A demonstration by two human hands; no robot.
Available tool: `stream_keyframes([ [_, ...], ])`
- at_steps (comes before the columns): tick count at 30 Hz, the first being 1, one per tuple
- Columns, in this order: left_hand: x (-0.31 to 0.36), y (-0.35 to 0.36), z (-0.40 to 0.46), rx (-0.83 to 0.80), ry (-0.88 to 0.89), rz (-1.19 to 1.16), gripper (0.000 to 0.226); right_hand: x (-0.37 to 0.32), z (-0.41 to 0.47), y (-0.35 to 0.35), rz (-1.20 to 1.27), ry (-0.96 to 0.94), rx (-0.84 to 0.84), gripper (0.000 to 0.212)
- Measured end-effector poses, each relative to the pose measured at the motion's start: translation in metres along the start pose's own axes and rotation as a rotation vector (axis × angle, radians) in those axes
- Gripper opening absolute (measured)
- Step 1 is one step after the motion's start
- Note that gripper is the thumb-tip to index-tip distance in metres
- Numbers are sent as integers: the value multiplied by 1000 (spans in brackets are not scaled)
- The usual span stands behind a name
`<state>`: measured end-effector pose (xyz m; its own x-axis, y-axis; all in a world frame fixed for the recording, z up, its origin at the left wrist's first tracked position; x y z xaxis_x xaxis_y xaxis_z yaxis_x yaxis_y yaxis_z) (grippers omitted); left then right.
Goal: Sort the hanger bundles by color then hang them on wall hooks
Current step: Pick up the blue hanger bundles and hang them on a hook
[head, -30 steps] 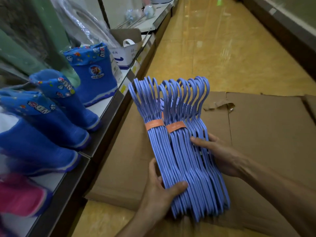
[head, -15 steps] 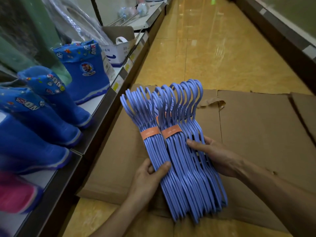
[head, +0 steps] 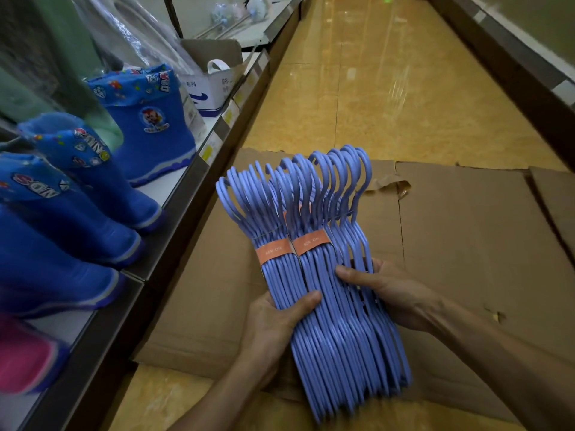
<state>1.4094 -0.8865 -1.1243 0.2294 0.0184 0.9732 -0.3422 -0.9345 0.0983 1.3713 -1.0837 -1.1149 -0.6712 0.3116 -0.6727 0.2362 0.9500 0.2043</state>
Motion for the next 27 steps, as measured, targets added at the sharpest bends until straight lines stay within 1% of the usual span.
stream_keyframes([
  [6, 4, 0, -2, -12, -2, 35, 45, -1, -3, 9, -9, -35, 32, 50],
  [11, 19, -1, 1, -42, 52, 53, 40, -2, -5, 18, 61, -98, 101, 54],
  [15, 46, 0, 3, -94, 118, 59, 38, -16, -20, 22, 114, -94, 44, 39],
  [18, 65, 2, 5, -97, 156, 35, 36, -31, -33, 27, 147, -99, -8, 36],
  [20, 77, 4, 7, -101, 148, -2, 37, -41, -40, 32, 162, -110, -18, 30],
  [23, 91, 2, 8, -121, 109, -33, 45, -54, -48, 39, 145, -110, 26, 33],
  [27, 110, -2, 3, -142, 67, -57, 48, -65, -58, 50, 131, -96, 85, 44],
])
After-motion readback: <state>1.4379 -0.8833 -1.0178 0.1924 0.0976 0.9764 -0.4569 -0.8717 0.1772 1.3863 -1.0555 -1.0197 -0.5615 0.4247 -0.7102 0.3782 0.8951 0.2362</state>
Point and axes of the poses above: each hand's wrist, its own z-axis towards the middle knuckle, its own y-axis out of the palm, x = y × z, the point moved 1 cm from there along z, towards the middle knuckle, and after that the axes turned 13 degrees about y, right-handed, at the moved point
